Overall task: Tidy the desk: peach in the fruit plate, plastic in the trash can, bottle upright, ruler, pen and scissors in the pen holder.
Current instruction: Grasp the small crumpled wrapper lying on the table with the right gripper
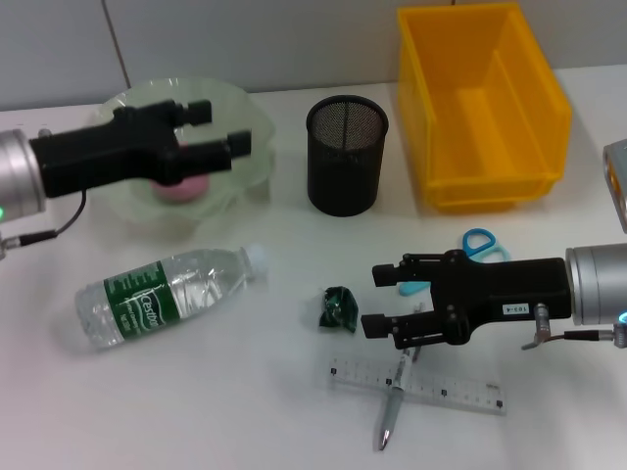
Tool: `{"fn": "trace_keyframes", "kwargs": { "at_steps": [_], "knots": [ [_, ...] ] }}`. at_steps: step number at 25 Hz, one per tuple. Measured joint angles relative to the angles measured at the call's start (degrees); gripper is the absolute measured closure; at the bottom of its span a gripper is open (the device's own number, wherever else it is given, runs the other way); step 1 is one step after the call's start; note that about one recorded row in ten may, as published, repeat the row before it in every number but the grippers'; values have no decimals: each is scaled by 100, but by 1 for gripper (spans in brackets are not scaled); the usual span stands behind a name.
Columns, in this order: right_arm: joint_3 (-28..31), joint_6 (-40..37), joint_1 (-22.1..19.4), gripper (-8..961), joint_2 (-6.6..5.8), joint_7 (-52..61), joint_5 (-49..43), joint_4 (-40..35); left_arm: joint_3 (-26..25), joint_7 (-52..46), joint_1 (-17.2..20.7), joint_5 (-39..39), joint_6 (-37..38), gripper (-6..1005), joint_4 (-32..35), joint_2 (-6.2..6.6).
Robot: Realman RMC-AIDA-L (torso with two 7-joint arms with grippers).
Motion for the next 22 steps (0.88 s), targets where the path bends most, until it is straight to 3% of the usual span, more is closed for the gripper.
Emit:
{"fn": "trace_keyframes", "kwargs": {
  "at_steps": [10, 18, 22],
  "knots": [
    [8, -81, -37, 190, -116, 118, 0, -109, 62, 270, 363, 183, 1477, 199, -71, 183],
    [-11, -232, -33, 192, -260, 327, -50, -244, 27, 1022, 465, 1081, 1597, 199, -118, -78],
    [9, -317, -27, 193, -279, 464, -131, -400, 23, 1162, 550, 1099, 1602, 199, -136, -108]
  ]
}}
